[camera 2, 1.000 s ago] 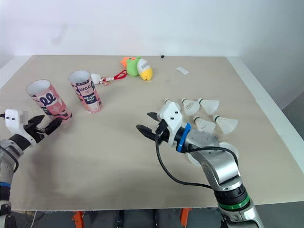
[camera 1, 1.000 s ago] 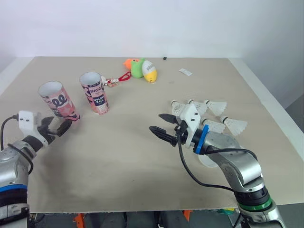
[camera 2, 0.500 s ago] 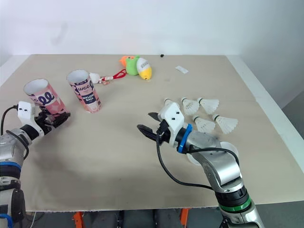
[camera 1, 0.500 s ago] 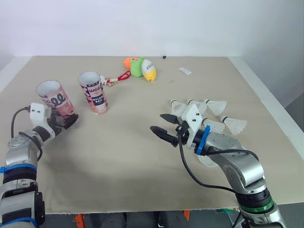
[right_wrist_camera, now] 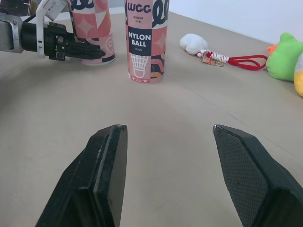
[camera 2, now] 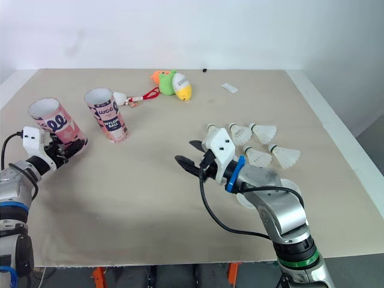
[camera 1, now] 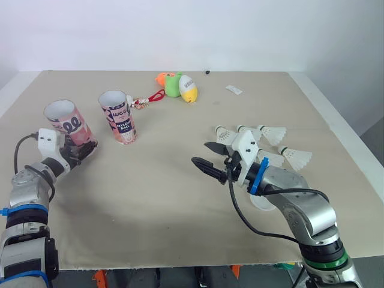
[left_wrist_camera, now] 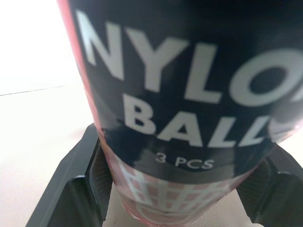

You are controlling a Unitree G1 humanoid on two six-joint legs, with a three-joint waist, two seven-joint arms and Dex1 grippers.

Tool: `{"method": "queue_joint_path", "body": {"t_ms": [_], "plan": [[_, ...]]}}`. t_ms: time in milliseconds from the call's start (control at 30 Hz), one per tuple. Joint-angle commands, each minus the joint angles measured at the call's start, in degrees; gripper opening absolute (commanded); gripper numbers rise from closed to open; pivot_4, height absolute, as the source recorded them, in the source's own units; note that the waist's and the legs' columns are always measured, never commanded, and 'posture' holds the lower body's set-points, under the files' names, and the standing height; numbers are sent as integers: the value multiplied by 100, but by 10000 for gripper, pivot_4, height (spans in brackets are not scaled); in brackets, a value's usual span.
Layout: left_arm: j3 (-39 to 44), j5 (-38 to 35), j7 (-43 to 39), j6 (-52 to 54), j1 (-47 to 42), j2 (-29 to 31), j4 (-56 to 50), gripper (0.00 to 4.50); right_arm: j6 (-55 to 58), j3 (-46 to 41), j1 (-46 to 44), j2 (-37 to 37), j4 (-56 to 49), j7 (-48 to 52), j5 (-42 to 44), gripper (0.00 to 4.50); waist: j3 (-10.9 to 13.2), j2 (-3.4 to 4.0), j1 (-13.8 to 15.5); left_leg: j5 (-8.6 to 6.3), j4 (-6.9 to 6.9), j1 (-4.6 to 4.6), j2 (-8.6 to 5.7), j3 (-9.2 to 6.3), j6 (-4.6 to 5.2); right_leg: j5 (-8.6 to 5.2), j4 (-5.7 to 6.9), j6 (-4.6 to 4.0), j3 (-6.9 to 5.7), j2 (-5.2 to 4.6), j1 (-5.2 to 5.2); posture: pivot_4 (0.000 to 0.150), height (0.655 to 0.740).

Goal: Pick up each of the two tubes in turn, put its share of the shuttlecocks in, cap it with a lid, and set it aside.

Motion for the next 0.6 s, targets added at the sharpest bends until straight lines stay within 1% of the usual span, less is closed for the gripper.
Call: {"method": "queue_joint_path", "body": {"t_ms": [33, 133, 233, 333, 400, 467, 500, 600], "plan": [[121, -81, -55, -59, 270, 133, -665, 30176, -32, -142, -43, -71, -295, 85, 109, 31212, 0, 0, -4, 0, 0, 0, 0, 0, 0, 0, 0, 0, 1, 0, 0, 1500, 7323], [60, -102, -399, 123, 826, 392, -1522, 30176, 26, -233, 75, -239, -445, 330, 308, 31212, 0, 0, -21, 0, 0, 0, 3, 7, 0, 0, 4, -1, 7, -1, -5, 1500, 7323], [34, -283, -735, 622, 1294, 617, -2419, 30176, 164, -456, 207, -468, -605, 524, 604, 31212, 0, 0, -10, 0, -4, -2, 2, 8, 0, -1, 14, -21, 12, -2, -12, 1500, 7323], [-202, -596, -1716, 1489, 2090, 1311, -3820, 30176, 734, -1004, 536, -914, -1073, 930, 1610, 31212, 2, -1, -1, 0, -3, -4, 6, 4, 0, -11, 17, -6, 10, -3, -13, 1500, 7323], [-333, -702, -2135, 1876, 2459, 1724, -4435, 30176, 1076, -1253, 714, -1131, -1304, 1089, 2339, 31212, 4, 3, -3, -1, -6, -2, 15, 7, -1, -19, 17, -5, 12, -5, -13, 1500, 7323], [-485, -730, -2465, 2157, 2590, 2094, -4799, 30176, 1232, -1310, 825, -1334, -1454, 1093, 2568, 31212, 5, 5, -1, -1, -7, 4, 16, 10, -1, -22, 18, -9, 12, -6, -12, 1500, 7323], [-616, -656, -2646, 2191, 2598, 2289, -4927, 30176, 1318, -1317, 858, -1401, -1483, 1002, 2607, 31212, 6, 6, -1, 0, -7, 7, 17, 10, -1, -34, 21, -30, 10, -3, -12, 1500, 7323], [-1099, -321, -3060, 2090, 2405, 2722, -5088, 30176, 1542, -1312, 928, -1471, -1528, 588, 2619, 31212, 8, 8, -5, 0, -6, 21, 21, 17, 0, -37, 30, -45, 6, 9, -12, 1500, 7323]]}}
